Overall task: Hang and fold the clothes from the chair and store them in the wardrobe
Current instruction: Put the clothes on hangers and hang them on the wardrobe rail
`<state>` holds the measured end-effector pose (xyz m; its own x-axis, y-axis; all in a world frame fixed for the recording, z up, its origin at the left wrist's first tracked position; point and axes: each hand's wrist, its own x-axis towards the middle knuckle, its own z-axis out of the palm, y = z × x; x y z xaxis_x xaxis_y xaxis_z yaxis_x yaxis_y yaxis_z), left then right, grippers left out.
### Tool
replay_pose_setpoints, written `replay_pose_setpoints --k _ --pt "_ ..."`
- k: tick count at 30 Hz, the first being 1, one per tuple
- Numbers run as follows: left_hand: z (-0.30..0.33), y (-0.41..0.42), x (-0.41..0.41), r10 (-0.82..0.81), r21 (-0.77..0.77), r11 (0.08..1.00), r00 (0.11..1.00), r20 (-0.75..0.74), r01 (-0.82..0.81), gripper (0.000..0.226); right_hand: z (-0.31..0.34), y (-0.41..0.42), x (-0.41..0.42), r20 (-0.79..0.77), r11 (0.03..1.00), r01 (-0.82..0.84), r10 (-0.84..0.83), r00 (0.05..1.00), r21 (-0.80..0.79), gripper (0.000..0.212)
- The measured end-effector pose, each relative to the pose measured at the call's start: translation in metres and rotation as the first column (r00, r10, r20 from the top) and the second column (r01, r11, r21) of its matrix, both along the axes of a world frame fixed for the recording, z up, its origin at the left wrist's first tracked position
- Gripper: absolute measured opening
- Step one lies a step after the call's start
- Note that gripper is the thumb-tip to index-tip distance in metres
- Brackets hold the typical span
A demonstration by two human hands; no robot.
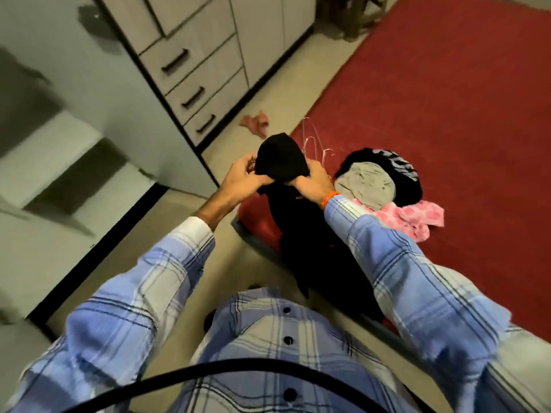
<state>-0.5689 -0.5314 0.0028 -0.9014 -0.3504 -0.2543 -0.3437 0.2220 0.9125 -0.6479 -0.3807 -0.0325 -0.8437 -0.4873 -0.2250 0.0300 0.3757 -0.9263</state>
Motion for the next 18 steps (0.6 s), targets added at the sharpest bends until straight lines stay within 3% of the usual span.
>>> replay_pose_setpoints --k 4,8,12,14,16,18 --pt "0.017 -0.052 0.041 0.148 -0.114 0.982 0.988 -0.044 -0.152 0.043 0.022 -0.071 0.021 -0.045 0.982 -0.187 0.186 0.982 -0.03 0.04" --pt "0.025 -0.104 0.074 0.385 -0.192 0.894 0.913 -0.136 -0.405 0.019 0.036 -0.135 0.045 0.045 0.935 -0.335 0.342 0.939 -0.119 0.039" --pt "0.031 -0.164 0.104 0.495 -0.122 0.842 0.842 -0.214 -0.526 0.02 0.045 -0.191 0.064 0.261 0.882 -0.387 0.454 0.852 -0.27 0.044" --pt "0.027 -0.196 0.118 0.534 -0.094 0.823 0.818 -0.214 -0.561 0.038 0.051 -0.216 0.072 0.392 0.83 -0.393 0.54 0.745 -0.396 0.039" --pt "0.031 -0.216 0.13 0.587 -0.015 0.798 0.783 -0.208 -0.602 0.039 0.055 -0.235 0.079 0.489 0.798 -0.348 0.585 0.647 -0.492 0.037" --pt "0.037 -0.235 0.14 0.632 0.073 0.771 0.746 -0.211 -0.633 0.032 0.055 -0.255 0.087 0.542 0.791 -0.294 0.59 0.599 -0.537 0.059"
